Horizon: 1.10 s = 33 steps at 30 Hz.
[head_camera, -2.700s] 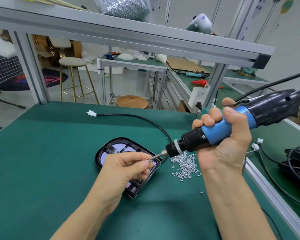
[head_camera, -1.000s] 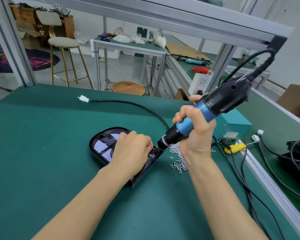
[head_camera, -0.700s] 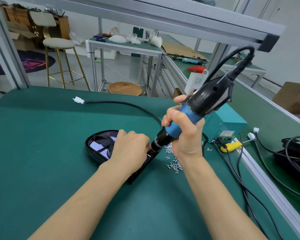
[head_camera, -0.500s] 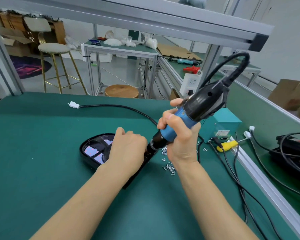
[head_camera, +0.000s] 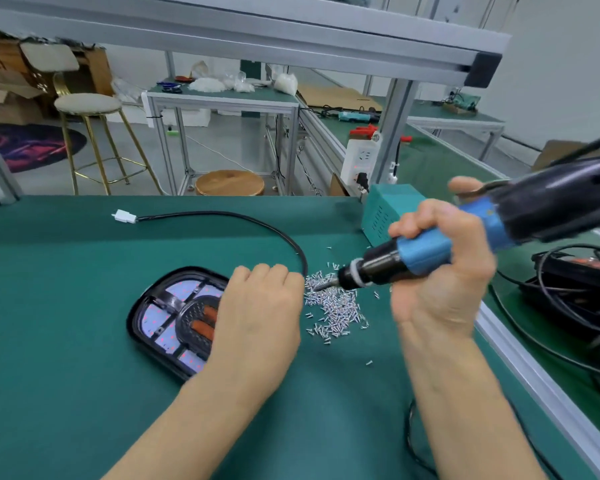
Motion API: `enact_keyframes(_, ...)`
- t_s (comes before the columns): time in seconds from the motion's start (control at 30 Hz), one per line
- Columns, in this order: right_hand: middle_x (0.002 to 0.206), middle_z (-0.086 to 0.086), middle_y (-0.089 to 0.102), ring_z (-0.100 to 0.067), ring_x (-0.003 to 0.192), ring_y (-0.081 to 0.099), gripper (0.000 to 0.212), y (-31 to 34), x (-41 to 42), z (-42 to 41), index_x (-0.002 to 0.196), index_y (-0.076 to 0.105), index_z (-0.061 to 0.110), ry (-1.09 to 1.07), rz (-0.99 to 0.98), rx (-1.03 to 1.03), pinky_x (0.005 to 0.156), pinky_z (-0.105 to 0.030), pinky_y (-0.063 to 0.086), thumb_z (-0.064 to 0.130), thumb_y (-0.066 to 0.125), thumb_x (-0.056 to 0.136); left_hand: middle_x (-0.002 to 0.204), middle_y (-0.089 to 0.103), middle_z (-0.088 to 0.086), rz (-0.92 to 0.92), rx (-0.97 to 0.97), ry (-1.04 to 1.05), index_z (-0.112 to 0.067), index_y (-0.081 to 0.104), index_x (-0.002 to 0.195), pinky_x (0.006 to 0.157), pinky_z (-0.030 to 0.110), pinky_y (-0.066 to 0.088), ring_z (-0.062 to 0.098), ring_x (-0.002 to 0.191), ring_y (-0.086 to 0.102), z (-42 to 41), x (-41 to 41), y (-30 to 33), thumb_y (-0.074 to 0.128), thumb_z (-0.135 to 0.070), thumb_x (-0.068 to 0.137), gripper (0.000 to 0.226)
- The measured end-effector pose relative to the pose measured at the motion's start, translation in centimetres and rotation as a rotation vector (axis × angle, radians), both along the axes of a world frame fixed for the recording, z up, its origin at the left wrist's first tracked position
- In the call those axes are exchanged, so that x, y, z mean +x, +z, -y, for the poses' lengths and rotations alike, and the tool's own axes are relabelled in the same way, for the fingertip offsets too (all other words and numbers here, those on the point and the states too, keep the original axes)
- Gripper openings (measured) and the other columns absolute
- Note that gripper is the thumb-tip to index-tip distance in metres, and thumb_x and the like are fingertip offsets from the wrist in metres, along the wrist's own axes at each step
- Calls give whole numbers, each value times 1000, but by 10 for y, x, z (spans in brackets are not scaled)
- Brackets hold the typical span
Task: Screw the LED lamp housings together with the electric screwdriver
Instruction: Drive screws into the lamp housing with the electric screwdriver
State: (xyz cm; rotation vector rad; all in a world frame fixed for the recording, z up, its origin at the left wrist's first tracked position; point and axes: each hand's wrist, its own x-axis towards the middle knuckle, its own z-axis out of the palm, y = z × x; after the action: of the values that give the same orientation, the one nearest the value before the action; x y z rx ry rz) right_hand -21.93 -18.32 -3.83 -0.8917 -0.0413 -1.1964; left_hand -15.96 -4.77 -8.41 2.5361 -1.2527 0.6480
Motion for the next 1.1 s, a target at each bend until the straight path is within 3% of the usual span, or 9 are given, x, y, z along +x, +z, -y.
enact_keyframes(0.1,55,2,47,-13,49,46,23,4,-23,13,95,48,15,-29,-23,31,59,-27,40,5,48,74,50,51,4,-98,40,-68,-15,56,54,43,22,35,24,43,50,4,-30,-9,81,3,28,39)
enact_keyframes(0.2,54,2,45,-13,49,44,23,-4,-41,18,94,49,16,-22,-82,55,59,-26,40,7,48,73,46,50,3,-169,117,-69,-15,54,47,37,18,29,21,38,49,19,-45,-25,79,2,14,45)
enact_keyframes(0.27,54,2,45,-14,49,44,23,-11,-49,18,94,49,15,-43,-118,46,59,-27,41,6,47,73,65,60,6,-205,173,-23,-13,60,65,47,23,33,21,57,59,26,-44,-37,81,-4,40,34)
enact_keyframes(0.33,54,1,44,-15,49,44,24,-18,-55,19,95,49,14,-53,-131,45,59,-27,42,5,48,72,93,61,5,-248,213,88,-16,56,88,61,27,31,22,85,60,32,-38,-50,62,-3,73,20)
enact_keyframes(0.4,54,0,44,-16,49,44,26,-23,-58,21,96,48,12,-60,-134,48,59,-29,42,4,48,72,91,60,3,-275,119,151,-16,58,84,60,27,34,21,82,61,33,-33,-52,64,-4,74,17)
enact_keyframes(0.5,56,0,44,-17,49,46,25,-26,-61,23,96,49,12,-65,-144,31,58,-29,43,3,49,73,100,57,-2,-349,-2,150,-19,63,100,71,28,40,20,94,57,34,-28,-64,50,-14,91,17)
enact_keyframes(0.67,58,0,45,-17,50,46,23,-30,-64,25,92,52,14,-55,-153,24,58,-29,44,3,50,72,99,57,-7,-383,-57,41,-26,68,105,82,25,34,15,97,53,39,-24,-74,52,-30,94,20)
enact_keyframes(0.77,58,0,45,-17,50,46,23,-31,-66,26,93,52,14,-58,-157,19,59,-29,44,3,49,73,102,57,-10,-377,-29,34,-30,68,107,79,25,26,13,101,51,43,-19,-76,50,-33,95,22)
enact_keyframes(1.1,57,0,45,-17,50,46,24,-30,-72,24,93,51,13,-46,-159,20,58,-28,44,2,49,73,100,59,-6,-306,28,99,-25,66,101,77,28,30,18,97,55,50,-14,-73,46,-18,94,22)
